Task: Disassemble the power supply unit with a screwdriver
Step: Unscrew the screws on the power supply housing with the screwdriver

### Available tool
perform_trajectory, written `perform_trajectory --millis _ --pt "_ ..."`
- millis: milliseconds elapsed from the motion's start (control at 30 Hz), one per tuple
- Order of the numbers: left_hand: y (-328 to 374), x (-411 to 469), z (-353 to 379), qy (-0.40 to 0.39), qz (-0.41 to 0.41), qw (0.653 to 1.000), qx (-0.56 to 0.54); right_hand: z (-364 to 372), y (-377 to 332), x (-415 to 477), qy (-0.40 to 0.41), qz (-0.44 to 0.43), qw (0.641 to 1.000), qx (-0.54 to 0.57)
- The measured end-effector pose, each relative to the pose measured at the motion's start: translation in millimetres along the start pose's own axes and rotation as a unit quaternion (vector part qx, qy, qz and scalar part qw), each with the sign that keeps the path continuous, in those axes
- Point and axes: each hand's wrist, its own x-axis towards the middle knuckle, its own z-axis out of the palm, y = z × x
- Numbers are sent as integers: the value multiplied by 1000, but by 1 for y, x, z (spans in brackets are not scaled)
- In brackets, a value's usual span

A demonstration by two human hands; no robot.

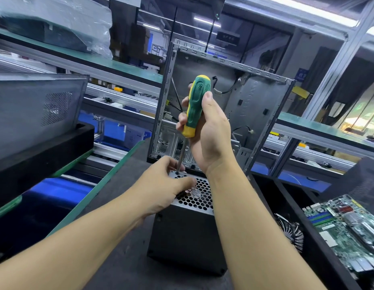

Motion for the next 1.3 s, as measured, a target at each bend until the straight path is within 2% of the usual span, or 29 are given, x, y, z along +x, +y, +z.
perform_trajectory --millis 133,333,600,733,967,1100,1200,1300 --pt "6 4 -22 -1 51 998 24 -4 -3 -2 17 -26 998 63" --pt "19 12 -51 -93 105 974 178 -7 -6 2 43 -43 991 120" --pt "19 22 -43 -24 164 952 257 -11 -6 2 46 -47 989 131" --pt "25 25 -40 -20 212 916 340 -13 -6 3 59 -49 987 141" --pt "27 27 -45 -88 344 841 407 -18 -8 4 88 -49 976 192" --pt "32 34 -46 -161 311 837 421 -21 -10 5 99 -47 970 217" --pt "35 40 -43 -193 284 808 479 -22 -11 6 107 -42 966 233" --pt "32 39 -43 -193 297 774 525 -23 -12 5 110 -41 964 240"
